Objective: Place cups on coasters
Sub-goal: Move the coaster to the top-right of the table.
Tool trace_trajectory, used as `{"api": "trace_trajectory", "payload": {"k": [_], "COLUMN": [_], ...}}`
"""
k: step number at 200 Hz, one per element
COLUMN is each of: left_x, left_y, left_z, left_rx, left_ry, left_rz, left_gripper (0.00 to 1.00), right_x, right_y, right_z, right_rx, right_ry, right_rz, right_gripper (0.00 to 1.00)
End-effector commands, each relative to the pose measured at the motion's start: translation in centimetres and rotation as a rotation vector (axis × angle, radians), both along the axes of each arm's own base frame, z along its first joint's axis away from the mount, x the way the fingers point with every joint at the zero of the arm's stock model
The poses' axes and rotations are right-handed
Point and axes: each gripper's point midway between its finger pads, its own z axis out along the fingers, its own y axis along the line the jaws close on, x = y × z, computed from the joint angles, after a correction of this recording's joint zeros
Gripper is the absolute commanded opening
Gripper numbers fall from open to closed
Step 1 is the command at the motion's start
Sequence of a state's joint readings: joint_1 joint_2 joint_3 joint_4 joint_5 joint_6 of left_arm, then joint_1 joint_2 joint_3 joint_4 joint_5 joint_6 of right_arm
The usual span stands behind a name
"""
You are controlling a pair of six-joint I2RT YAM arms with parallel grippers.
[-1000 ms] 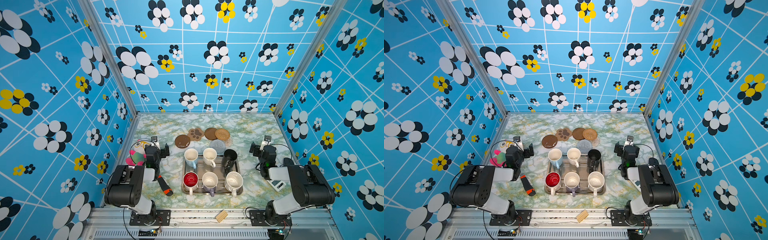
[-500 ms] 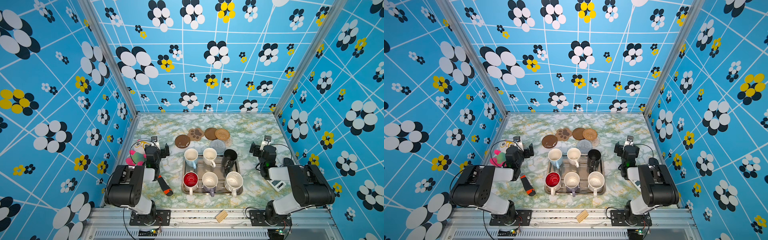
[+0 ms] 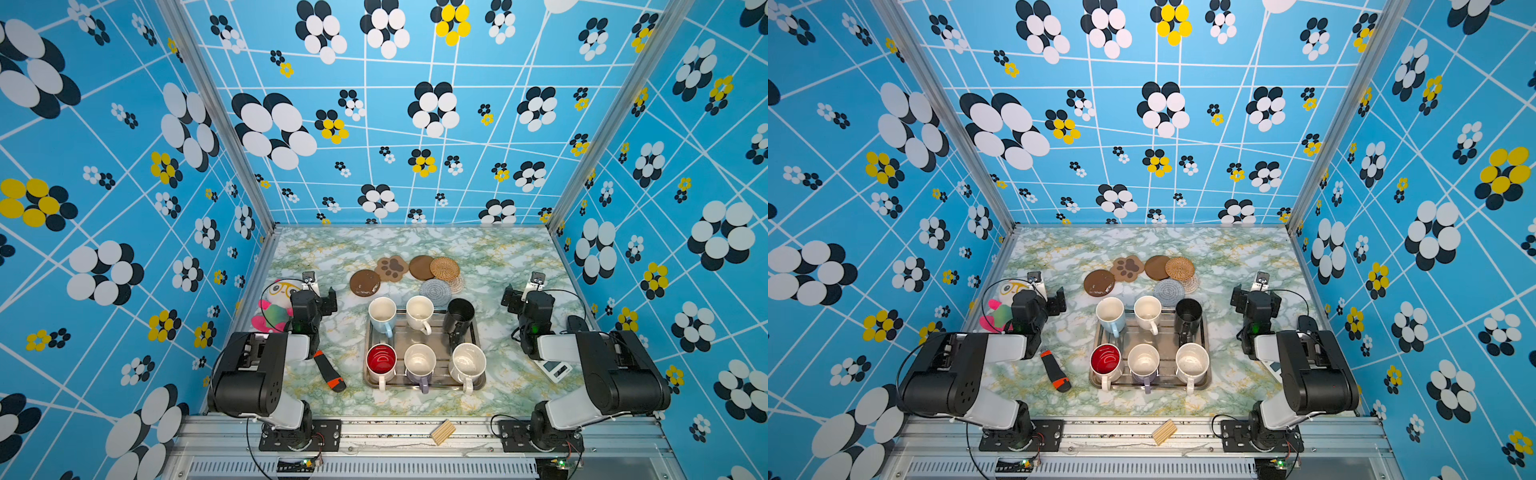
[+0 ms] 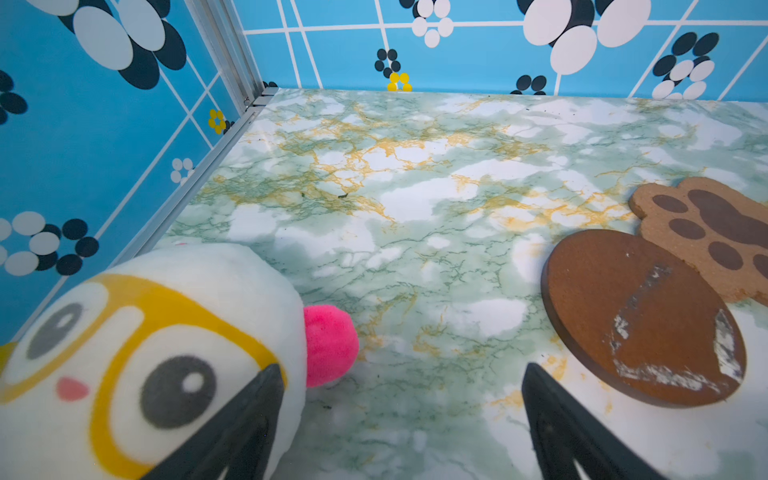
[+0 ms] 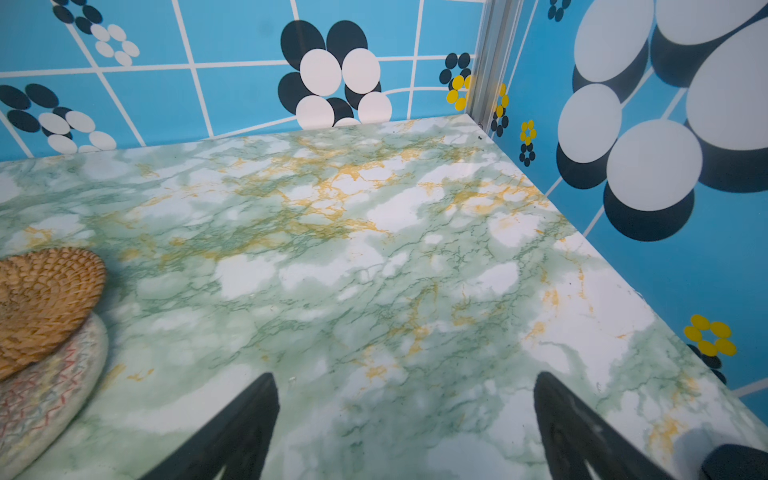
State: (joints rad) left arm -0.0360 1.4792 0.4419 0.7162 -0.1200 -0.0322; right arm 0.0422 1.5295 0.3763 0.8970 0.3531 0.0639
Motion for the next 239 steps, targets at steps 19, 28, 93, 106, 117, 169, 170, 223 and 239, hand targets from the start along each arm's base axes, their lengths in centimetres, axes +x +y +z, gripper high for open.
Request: {"api": "trace_trajectory", "payload": {"k": [19,28,93,106,117,169,170,223,239], "left_x": [1.0,0.8,1.4,2.0,2.6,5.9,5.9,8.5,8.7], "left_y": [-0.5,-0.5,-5.3,-7.9,-10.1,-23.5,-23.8,-32.7,-33.6], "left_z": [6.4,7.3,15.3,16.7,17.4,17.2,17.1,12.4,12.0], "left_rx": [0.060,0.053,-0.208,-0.311,-0.385,-0.387,-0.385,-0.435,-0.480], "left_ry": [-0.002,-0.016,-0.008,0.002,0.023,0.219,0.225,0.466,0.467], "left_rz": [-0.045,-0.043,-0.227,-0.322,-0.390,-0.688,-0.692,-0.758,-0.757], "left_gripper": [0.93,0.94,0.90,0.87,0.85,0.79,0.78,0.68,0.67], "right_x": [0.1,0.2,2.3,3.3,4.3,9.0,9.1,13.1,13.5], "right_y": [-0.2,-0.1,4.4,5.8,7.0,14.8,14.8,20.9,22.1], "right_z": [3.2,4.1,9.4,9.9,10.1,7.5,7.5,3.9,2.6], "right_rx": [-0.030,-0.040,0.100,0.157,0.210,0.299,0.296,0.098,0.062], "right_ry": [0.028,0.059,0.286,0.329,0.364,0.579,0.582,0.788,0.844], "right_rz": [-0.044,-0.037,0.178,0.216,0.254,0.425,0.427,0.531,0.554], "right_gripper": [0.98,0.98,0.93,0.89,0.85,0.73,0.73,0.77,0.78]}}
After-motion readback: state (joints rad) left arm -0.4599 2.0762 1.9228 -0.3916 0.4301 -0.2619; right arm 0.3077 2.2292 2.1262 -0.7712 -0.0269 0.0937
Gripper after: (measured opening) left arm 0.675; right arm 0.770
